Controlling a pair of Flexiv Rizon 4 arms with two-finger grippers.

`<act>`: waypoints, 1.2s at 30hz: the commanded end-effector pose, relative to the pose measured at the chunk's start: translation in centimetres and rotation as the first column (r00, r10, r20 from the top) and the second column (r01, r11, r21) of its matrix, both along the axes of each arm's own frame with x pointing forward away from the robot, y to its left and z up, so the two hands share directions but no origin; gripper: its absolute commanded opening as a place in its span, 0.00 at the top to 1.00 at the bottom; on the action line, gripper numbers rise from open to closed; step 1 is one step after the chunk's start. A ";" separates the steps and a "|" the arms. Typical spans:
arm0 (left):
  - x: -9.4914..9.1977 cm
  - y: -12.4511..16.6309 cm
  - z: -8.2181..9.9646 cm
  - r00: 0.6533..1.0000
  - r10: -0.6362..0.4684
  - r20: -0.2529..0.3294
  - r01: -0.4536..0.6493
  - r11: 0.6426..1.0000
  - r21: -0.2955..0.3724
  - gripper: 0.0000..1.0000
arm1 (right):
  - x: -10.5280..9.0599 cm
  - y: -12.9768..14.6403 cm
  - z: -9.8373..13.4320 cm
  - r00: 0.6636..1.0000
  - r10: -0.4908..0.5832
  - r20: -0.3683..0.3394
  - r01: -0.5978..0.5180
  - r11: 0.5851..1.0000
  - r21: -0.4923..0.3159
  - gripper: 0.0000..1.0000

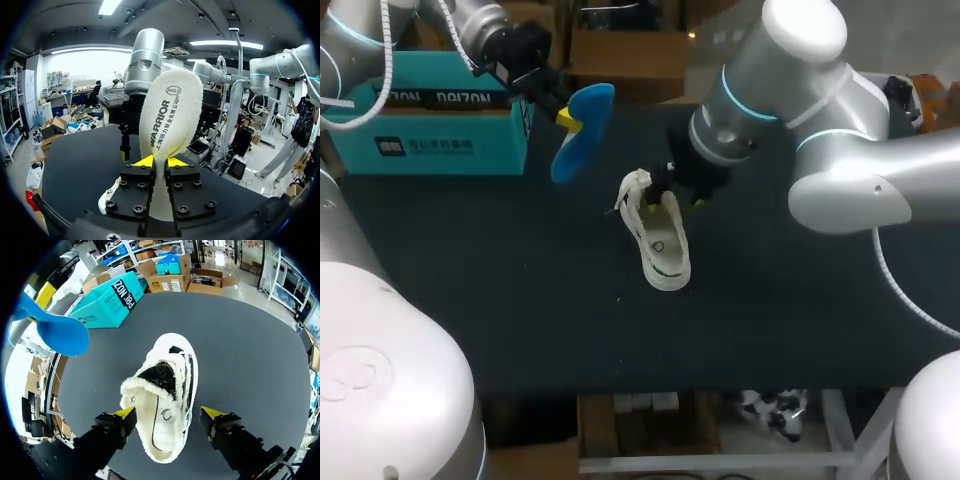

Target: Open the shoe tongue, take the insole out of the shoe, put the insole back into the shoe, and pack the shoe into the shoebox

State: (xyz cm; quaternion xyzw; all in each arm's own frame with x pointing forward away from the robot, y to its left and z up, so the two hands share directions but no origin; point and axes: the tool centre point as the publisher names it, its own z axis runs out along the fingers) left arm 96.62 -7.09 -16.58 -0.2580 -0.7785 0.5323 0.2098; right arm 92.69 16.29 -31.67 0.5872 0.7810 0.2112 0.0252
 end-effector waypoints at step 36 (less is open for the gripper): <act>-6.1 -2.8 2.6 0.939 -0.290 -0.182 0.204 0.901 -0.384 1.00 | -3.6 -3.6 3.6 0.915 -0.269 -0.300 0.308 0.947 0.088 0.00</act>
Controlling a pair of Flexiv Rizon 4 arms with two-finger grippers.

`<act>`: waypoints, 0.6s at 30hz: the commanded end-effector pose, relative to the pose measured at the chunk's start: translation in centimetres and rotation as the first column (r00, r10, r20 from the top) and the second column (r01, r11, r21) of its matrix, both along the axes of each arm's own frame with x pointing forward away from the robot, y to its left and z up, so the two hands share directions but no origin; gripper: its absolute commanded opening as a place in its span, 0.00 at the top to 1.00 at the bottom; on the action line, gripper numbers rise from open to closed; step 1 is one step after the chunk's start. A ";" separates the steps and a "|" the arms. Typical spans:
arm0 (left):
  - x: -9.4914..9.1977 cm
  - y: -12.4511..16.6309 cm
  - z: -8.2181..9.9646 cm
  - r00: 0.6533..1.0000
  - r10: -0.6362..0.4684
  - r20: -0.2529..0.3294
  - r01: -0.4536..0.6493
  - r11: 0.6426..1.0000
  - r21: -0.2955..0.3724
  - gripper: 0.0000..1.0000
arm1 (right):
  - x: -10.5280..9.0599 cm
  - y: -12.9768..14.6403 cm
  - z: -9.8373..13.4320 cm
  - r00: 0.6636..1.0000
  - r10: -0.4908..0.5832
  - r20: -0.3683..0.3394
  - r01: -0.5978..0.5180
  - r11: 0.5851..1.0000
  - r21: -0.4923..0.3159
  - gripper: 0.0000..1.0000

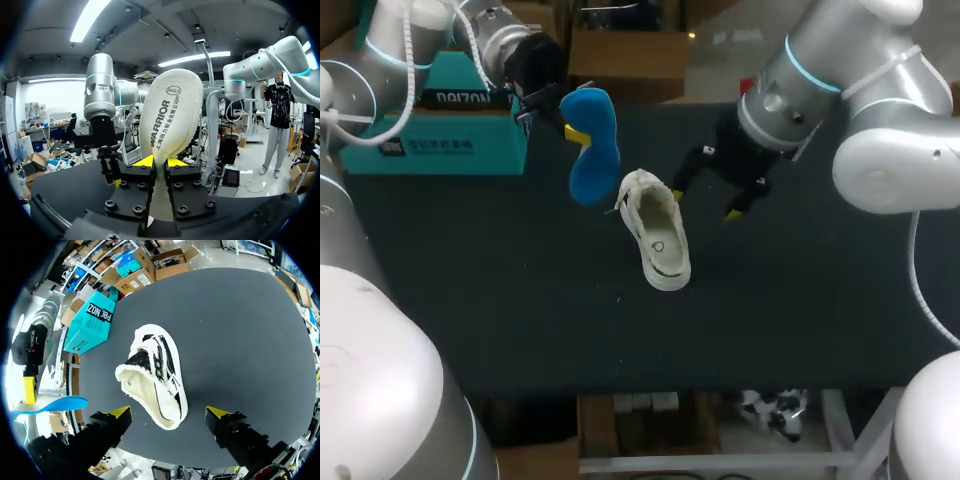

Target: Open the shoe tongue, take the insole out of the shoe, put the insole back into the shoe, and pack the shoe into the shoebox

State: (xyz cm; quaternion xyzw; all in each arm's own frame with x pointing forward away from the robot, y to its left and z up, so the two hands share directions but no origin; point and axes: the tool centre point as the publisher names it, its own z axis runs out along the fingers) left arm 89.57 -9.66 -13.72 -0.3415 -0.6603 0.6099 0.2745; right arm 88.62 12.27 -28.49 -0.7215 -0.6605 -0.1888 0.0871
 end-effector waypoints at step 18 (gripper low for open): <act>-1.8 -4.8 3.4 0.977 -0.129 -0.170 0.115 0.990 -0.086 1.00 | -1.1 -1.7 0.9 0.935 -0.177 -0.308 0.250 0.944 0.217 0.00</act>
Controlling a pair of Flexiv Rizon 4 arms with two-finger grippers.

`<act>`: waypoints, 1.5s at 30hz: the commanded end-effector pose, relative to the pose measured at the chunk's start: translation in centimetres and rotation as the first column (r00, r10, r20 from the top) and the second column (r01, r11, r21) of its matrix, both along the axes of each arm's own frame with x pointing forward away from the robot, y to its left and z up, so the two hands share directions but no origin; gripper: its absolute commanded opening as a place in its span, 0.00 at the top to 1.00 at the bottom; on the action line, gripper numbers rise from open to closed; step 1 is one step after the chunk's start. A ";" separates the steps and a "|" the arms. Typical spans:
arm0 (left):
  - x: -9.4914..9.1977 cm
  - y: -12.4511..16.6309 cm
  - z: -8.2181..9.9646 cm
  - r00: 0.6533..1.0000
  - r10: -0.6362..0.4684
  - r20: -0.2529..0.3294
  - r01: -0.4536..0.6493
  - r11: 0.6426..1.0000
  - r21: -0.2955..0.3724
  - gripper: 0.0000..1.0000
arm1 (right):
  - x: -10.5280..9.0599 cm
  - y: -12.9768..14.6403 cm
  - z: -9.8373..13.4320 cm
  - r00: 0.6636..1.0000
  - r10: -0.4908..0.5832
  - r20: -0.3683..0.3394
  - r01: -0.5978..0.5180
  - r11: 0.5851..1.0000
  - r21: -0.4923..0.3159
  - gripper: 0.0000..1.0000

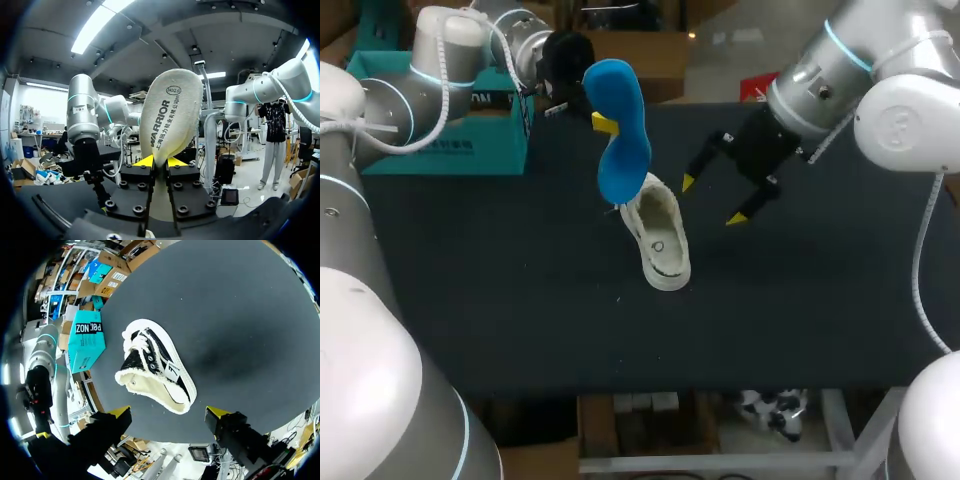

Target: Open the shoe tongue, take the insole out of the shoe, put the insole back into the shoe, and pack the shoe into the shoebox

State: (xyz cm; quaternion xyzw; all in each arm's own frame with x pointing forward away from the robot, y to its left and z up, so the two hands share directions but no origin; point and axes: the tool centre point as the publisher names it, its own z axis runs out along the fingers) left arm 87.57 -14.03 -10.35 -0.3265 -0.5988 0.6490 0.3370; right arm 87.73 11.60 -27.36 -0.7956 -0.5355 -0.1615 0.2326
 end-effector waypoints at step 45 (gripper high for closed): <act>-4.6 -5.5 -10.3 0.805 -0.142 0.577 0.144 0.989 0.042 1.00 | -0.5 2.8 -3.3 0.882 -0.086 -0.463 0.215 0.948 0.233 0.00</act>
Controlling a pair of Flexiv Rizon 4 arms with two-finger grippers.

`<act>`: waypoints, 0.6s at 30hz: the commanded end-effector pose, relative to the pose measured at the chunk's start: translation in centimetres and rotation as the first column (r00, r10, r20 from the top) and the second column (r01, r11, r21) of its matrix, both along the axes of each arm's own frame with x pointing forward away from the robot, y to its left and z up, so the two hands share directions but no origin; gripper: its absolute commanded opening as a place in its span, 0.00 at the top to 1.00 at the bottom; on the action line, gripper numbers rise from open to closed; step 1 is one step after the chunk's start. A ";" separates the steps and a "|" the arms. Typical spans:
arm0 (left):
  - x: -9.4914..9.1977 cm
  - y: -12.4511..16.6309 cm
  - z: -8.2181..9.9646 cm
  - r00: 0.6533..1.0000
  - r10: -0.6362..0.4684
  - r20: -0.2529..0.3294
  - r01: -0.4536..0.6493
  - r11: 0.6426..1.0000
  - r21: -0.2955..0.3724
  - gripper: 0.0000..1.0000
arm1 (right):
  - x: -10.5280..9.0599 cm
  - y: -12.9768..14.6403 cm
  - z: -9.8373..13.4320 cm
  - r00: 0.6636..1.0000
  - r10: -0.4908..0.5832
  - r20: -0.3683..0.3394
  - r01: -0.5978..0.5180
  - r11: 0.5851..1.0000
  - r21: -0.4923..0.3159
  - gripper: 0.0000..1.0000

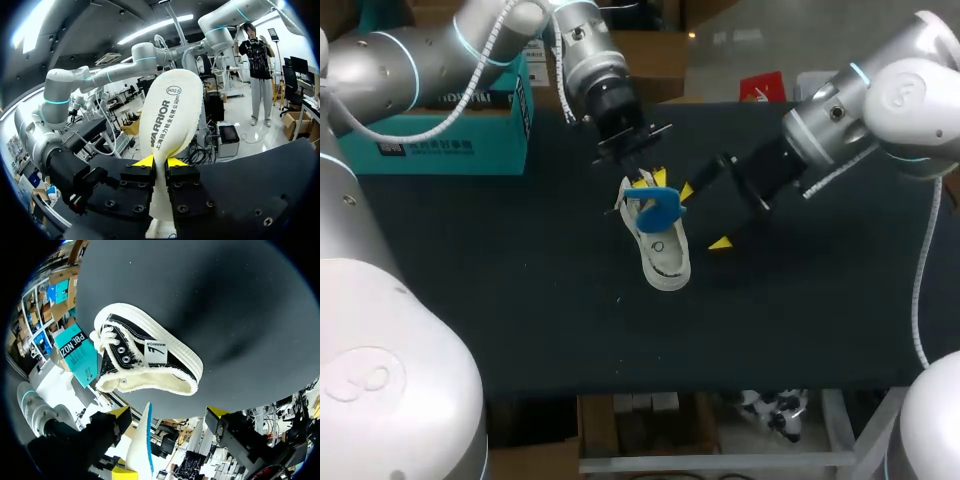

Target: Open the shoe tongue, take the insole out of the shoe, put the insole back into the shoe, and pack the shoe into the shoebox

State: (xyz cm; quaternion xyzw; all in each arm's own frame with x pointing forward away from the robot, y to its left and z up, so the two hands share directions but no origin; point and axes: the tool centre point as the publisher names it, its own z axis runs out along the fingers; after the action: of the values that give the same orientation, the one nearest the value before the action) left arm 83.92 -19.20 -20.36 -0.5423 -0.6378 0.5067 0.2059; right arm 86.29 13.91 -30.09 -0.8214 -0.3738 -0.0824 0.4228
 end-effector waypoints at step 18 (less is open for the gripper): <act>-1.5 -1.8 -2.7 0.986 0.033 0.164 -0.023 0.998 -0.058 1.00 | -0.6 0.3 -0.3 1.000 0.016 -0.025 -0.011 0.979 0.205 0.53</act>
State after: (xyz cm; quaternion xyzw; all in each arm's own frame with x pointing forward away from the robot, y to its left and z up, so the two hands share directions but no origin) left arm 82.95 -21.00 -22.88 -0.5786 -0.6431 0.4822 0.1384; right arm 85.84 14.71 -29.95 -0.7757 -0.3652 -0.1058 0.5037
